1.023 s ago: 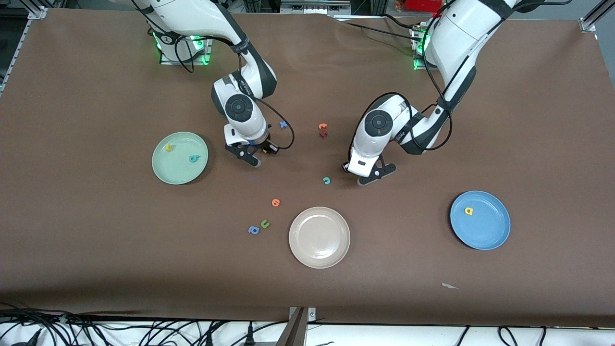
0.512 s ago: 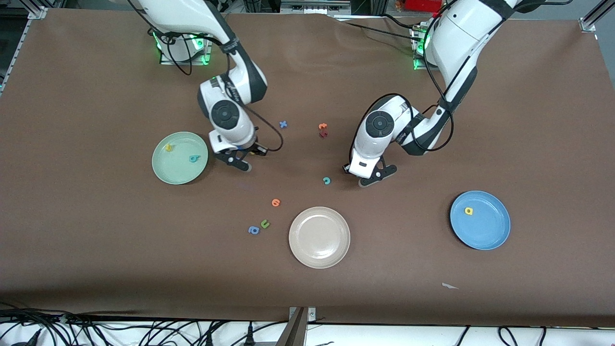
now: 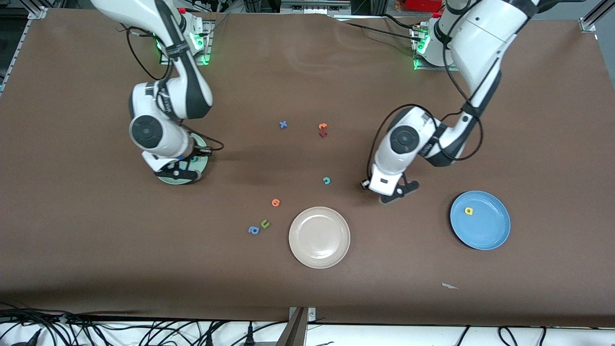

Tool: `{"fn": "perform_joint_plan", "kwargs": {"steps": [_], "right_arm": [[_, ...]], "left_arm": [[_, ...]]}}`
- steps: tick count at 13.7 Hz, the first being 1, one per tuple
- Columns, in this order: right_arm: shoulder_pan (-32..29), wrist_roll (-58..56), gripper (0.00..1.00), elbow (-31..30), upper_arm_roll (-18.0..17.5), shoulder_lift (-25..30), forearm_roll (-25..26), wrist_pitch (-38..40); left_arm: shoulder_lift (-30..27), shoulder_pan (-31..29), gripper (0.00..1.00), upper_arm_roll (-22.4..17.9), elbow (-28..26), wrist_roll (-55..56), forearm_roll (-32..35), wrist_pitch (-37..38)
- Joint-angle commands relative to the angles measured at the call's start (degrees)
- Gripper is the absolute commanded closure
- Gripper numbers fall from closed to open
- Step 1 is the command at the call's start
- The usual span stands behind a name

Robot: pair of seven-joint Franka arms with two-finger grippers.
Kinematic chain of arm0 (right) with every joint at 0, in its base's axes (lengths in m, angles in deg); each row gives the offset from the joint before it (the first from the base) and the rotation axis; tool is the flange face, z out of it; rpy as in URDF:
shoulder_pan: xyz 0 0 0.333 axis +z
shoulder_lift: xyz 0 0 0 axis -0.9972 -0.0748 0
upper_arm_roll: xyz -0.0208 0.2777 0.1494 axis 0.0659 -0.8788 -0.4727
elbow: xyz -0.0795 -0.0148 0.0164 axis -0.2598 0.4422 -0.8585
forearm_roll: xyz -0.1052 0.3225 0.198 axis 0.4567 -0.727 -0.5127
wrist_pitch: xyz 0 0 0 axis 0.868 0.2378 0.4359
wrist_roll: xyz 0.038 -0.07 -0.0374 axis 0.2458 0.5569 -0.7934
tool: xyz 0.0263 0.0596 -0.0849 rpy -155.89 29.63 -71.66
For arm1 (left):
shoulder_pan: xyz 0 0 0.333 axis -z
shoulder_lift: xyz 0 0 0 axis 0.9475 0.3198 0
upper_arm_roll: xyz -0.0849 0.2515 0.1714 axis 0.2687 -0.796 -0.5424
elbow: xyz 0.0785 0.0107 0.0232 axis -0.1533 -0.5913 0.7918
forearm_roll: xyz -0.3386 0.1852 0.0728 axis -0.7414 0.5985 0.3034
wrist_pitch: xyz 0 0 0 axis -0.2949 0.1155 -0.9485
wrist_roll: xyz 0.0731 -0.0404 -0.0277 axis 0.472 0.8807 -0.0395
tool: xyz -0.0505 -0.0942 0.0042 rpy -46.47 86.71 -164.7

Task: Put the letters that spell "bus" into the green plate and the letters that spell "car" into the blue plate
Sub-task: 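Lower the yellow letter into the green plate and open the right gripper, then release the teal r into the blue plate with the left gripper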

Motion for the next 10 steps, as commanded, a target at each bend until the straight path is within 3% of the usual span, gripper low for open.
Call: {"fn": "perform_joint_plan", "kwargs": {"steps": [1,3,7,10], "right_arm": [[0.04,-8.23,0.78,-5.24,2.17,0.53,-0.76,-4.04],[0.04,-8.42,0.00,-5.87,2.17,-0.52,-0.76,-5.11],[0.21,-7.45,0.00,-2.72,1.91,0.61,-0.68,-0.83],[0.21,-7.45,0.00,6.49,2.17,1.84,-0.59,11.10]], "left_arm": [[-1.97,-6.24,0.97,0.76,0.91,-10.94,1.64,4.16],[-2.59,-10.28,0.98,0.76,2.57,-19.64,1.64,7.58],[-3.12,-17.41,0.99,0.67,5.92,-33.63,1.64,11.91],[-2.50,-22.24,0.99,0.41,6.01,-43.55,2.17,11.91]]}}
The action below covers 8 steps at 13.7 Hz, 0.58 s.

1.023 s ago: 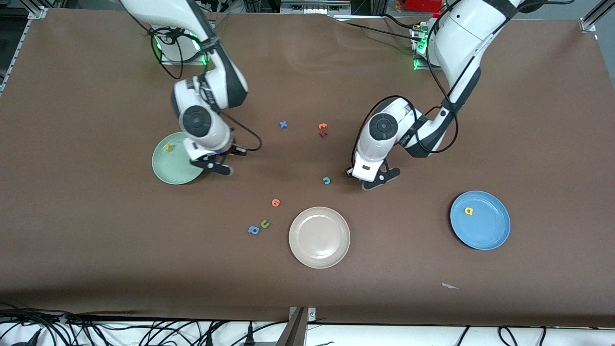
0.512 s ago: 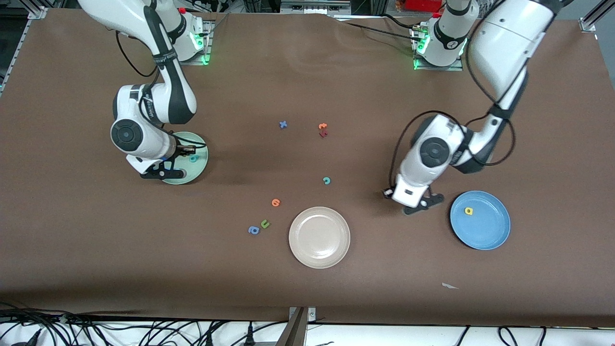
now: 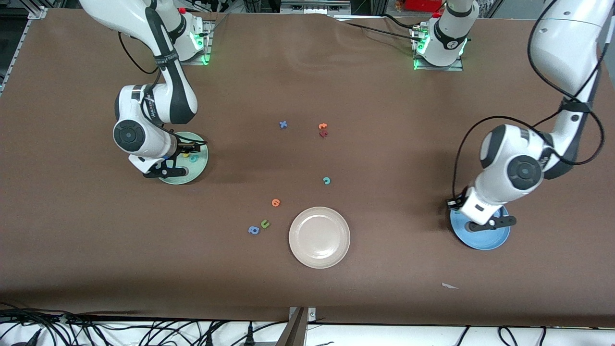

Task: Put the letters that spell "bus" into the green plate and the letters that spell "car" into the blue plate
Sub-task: 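Release the teal r into the blue plate with the left gripper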

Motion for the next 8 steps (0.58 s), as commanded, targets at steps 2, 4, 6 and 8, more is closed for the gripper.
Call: {"fn": "perform_joint_plan", "kwargs": {"steps": [2,4,6,8], "right_arm": [[0.10,-0.55,0.00,15.08,2.95,1.95,-0.48,19.19],[0.09,-1.42,0.00,22.74,6.56,1.95,-0.57,25.12],[0.01,-1.87,0.00,27.93,9.64,2.99,-0.57,27.94],[0.01,-5.11,0.00,33.38,11.67,4.58,0.22,32.15]], "left_arm": [[0.68,-4.68,0.99,0.49,0.25,-9.47,2.33,0.95],[1.48,-5.04,0.84,-0.21,0.34,-12.10,2.42,0.68],[1.39,-4.95,0.32,-0.21,0.34,-13.25,2.42,0.68],[1.04,-4.16,0.00,0.40,0.43,-12.21,1.64,0.68]]}}
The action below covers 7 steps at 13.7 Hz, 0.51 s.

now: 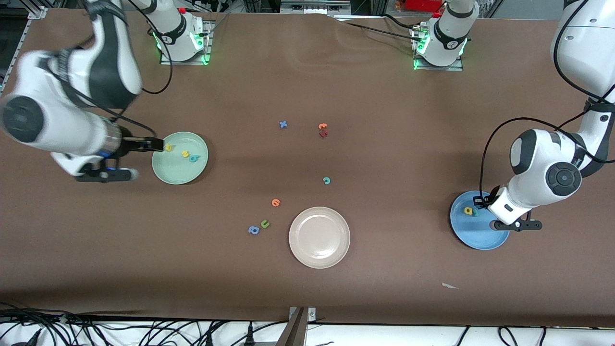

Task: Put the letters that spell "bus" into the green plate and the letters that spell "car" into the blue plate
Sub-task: 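Release the teal r into the blue plate with the left gripper, then move the left gripper over the teal c beside the white plate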

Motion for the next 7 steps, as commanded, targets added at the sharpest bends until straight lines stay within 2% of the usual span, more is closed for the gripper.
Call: {"fn": "perform_joint_plan", "kwargs": {"steps": [1,4,7], "right_arm": [[0.08,-3.28,0.00,7.92,2.78,0.79,0.29,5.56],[-0.18,-3.29,0.00,13.38,4.38,0.53,0.64,10.74],[0.52,-2.76,0.00,14.71,5.08,0.09,6.06,11.19]], "left_arm": [[-0.41,1.93,0.00,1.32,0.40,1.88,1.36,0.59],[-0.06,6.59,0.00,4.13,0.31,15.11,0.83,0.50],[0.12,15.01,0.00,4.84,0.05,28.48,-1.98,0.59]]}}
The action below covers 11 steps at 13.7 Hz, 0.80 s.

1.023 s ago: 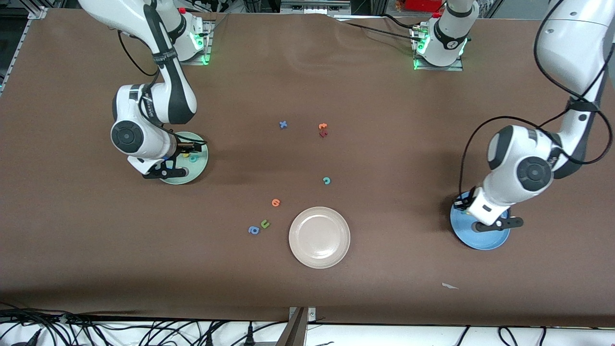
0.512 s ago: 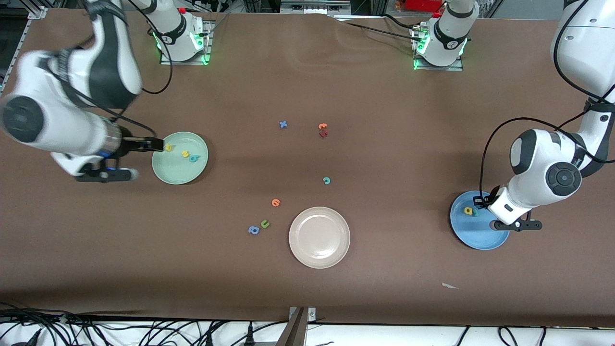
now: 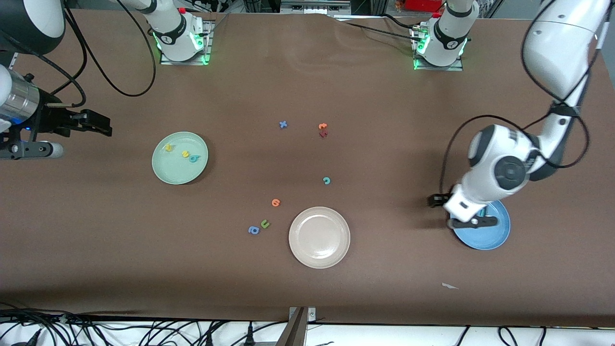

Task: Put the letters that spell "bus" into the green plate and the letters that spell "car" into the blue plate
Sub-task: 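Move the left gripper over the teal c beside the white plate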

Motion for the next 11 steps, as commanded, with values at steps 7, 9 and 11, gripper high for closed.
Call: {"fn": "perform_joint_plan", "kwargs": {"steps": [7,9,11], "right_arm": [[-2.83,-1.17,0.00,2.37,-5.81,3.09,4.78,4.39],[-13.10,-0.47,0.00,0.17,-17.92,6.25,5.22,4.12],[-21.29,-0.30,0.00,-3.34,-25.58,8.81,5.39,2.47]], "left_arm": [[1.59,19.87,0.00,-0.18,0.48,29.41,-4.50,-1.94],[3.96,23.82,0.01,-0.35,1.18,33.54,-4.41,-3.88],[7.82,27.43,0.01,-0.62,7.04,37.58,-4.06,-3.89]]}}
